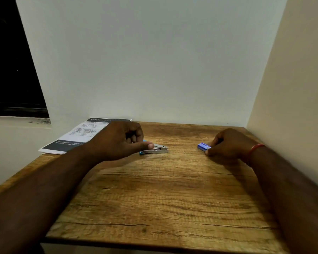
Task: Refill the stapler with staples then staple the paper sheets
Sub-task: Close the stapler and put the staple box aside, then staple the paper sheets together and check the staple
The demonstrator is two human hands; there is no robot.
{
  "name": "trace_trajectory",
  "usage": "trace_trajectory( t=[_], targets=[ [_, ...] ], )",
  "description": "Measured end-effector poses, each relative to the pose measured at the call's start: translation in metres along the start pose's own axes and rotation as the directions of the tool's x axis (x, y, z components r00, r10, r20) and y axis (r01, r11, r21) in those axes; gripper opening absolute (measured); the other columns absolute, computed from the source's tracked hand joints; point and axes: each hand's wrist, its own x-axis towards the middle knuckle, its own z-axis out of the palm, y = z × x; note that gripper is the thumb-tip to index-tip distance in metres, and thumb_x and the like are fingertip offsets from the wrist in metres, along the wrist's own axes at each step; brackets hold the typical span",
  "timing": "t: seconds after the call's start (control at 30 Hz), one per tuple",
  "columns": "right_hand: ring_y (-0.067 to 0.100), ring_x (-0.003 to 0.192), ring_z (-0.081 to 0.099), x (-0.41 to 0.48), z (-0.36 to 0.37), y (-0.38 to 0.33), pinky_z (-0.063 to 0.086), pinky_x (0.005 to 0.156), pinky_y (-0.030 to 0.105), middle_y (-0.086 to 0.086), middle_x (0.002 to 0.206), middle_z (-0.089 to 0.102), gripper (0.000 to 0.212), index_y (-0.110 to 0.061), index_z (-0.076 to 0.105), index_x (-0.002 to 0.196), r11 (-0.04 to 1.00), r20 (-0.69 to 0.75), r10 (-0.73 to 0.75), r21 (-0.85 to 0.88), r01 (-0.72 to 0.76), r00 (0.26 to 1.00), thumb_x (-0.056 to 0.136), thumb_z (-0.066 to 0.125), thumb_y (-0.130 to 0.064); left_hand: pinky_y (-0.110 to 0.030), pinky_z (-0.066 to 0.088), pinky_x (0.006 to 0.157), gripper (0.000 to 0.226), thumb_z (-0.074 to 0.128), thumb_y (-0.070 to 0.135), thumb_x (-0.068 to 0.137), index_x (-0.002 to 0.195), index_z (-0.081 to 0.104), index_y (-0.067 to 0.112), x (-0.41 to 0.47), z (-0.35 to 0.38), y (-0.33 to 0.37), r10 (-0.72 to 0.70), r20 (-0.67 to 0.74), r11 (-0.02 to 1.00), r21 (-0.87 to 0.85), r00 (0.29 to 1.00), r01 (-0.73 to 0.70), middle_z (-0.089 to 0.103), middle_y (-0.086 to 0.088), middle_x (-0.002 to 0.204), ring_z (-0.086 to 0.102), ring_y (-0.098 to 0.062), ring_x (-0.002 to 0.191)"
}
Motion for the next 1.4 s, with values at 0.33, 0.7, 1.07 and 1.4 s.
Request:
trace_trajectory(
  t=[0.33, 0.7, 1.07, 1.4],
  targets=[
    [0.025, 0.094, 0.075, 0.002, -0.002, 0.009, 0.063, 0.09, 0.045, 0.008, 0.093, 0.08, 0.043, -0.012, 0.084, 0.086, 0.992, -0.04, 0.113, 0.052, -0.111, 0.993, 0.068, 0.106, -0.043, -0.03, 0.05, 0.071, 0.04, 0.093, 0.056, 0.087, 0.075, 0.074, 0.023, 0.01, -0.019, -0.031, -0.246, -0.267, 0.958, 0.076, 0.932, 0.275, 0.077, 0.001, 0.07, 0.065, -0.012, 0.065],
    [0.022, 0.094, 0.073, 0.006, 0.0, 0.012, 0.061, 0.088, 0.043, 0.001, 0.091, 0.078, 0.054, -0.018, 0.078, 0.088, 0.971, -0.215, 0.087, 0.235, -0.034, 0.973, 0.064, 0.102, -0.061, -0.032, 0.053, 0.072, 0.039, 0.089, 0.061, 0.089, 0.085, 0.077, 0.025, 0.009, -0.052, -0.052, -0.373, -0.433, 0.874, 0.132, 0.82, 0.468, 0.079, 0.006, 0.083, 0.074, -0.019, 0.083],
    [0.007, 0.086, 0.071, -0.02, 0.043, -0.031, 0.048, 0.065, 0.025, -0.008, 0.093, 0.075, 0.04, -0.035, 0.077, 0.098, 0.926, -0.236, -0.197, 0.273, 0.26, 0.952, 0.077, 0.093, -0.065, -0.037, 0.05, 0.075, 0.112, 0.05, 0.12, 0.044, 0.076, 0.064, 0.013, 0.002, -0.072, -0.093, -0.692, -0.23, 0.518, 0.502, 0.684, 0.693, 0.068, -0.008, 0.083, 0.071, -0.034, 0.09],
    [0.001, 0.086, 0.07, -0.03, 0.046, -0.043, 0.046, 0.07, 0.023, -0.01, 0.09, 0.079, 0.032, -0.035, 0.08, 0.1, 0.879, -0.226, -0.295, 0.316, 0.357, 0.928, 0.081, 0.093, -0.057, -0.045, 0.054, 0.084, 0.071, 0.086, 0.062, 0.092, 0.094, 0.081, -0.009, 0.01, -0.045, -0.076, -0.657, -0.142, 0.625, 0.445, 0.74, 0.641, 0.081, -0.026, 0.106, 0.075, -0.042, 0.107]
  ],
)
